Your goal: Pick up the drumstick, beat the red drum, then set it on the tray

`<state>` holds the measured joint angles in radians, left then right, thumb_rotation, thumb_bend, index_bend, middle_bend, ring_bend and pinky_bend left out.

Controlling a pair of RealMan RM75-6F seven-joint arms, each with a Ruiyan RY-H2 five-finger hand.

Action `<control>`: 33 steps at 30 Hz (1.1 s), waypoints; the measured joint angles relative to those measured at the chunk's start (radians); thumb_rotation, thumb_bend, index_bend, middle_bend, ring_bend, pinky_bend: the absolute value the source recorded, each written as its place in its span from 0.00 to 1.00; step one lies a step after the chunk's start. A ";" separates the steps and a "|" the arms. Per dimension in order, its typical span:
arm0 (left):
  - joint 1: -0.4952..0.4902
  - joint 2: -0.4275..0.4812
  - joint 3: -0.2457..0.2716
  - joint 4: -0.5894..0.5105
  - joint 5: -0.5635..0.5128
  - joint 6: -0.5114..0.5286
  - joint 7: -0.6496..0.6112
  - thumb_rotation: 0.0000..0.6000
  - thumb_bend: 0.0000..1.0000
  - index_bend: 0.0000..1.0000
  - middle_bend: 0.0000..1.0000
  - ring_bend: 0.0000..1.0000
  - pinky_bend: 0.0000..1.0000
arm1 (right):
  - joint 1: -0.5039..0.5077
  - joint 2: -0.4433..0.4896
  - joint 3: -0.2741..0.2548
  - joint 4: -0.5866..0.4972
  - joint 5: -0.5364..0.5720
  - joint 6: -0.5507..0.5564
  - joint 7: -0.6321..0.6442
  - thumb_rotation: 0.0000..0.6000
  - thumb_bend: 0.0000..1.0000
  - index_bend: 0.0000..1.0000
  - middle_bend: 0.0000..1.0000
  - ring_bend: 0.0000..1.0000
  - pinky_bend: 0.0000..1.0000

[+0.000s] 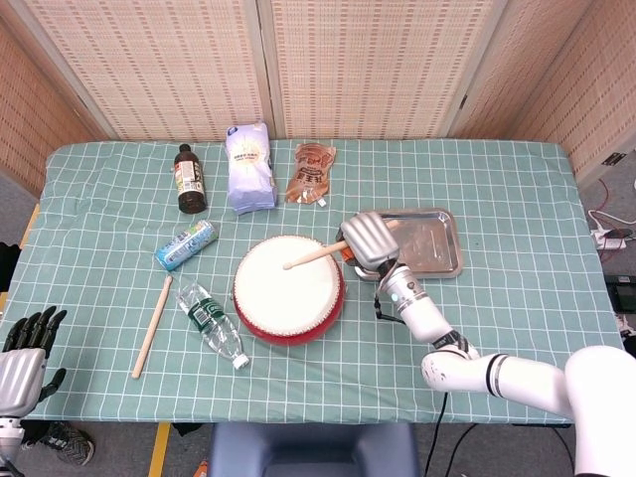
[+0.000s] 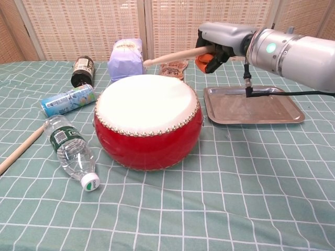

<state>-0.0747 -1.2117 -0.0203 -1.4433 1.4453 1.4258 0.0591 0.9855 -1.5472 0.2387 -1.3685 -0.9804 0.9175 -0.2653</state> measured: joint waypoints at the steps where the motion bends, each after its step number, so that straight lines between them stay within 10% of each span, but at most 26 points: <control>1: 0.000 0.000 0.000 0.000 0.000 0.000 0.001 1.00 0.27 0.00 0.00 0.00 0.02 | -0.002 0.001 -0.001 0.001 -0.005 -0.003 0.020 1.00 1.00 1.00 1.00 1.00 1.00; 13: 0.001 0.001 0.002 -0.002 -0.006 -0.006 0.002 1.00 0.27 0.00 0.00 0.00 0.02 | 0.008 -0.015 -0.033 0.030 0.041 -0.036 -0.259 1.00 1.00 1.00 1.00 1.00 1.00; 25: 0.001 0.001 0.001 -0.005 -0.002 -0.003 0.003 1.00 0.27 0.00 0.00 0.00 0.02 | -0.017 -0.005 0.035 -0.005 -0.020 0.016 -0.004 1.00 1.00 1.00 1.00 1.00 1.00; 33: 0.001 -0.002 0.002 0.002 -0.006 -0.008 -0.001 1.00 0.27 0.00 0.00 0.00 0.02 | 0.000 -0.020 -0.024 0.029 0.027 -0.036 -0.216 1.00 1.00 1.00 1.00 1.00 1.00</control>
<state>-0.0736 -1.2140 -0.0182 -1.4411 1.4393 1.4175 0.0583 0.9852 -1.5673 0.2143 -1.3398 -0.9538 0.8813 -0.4815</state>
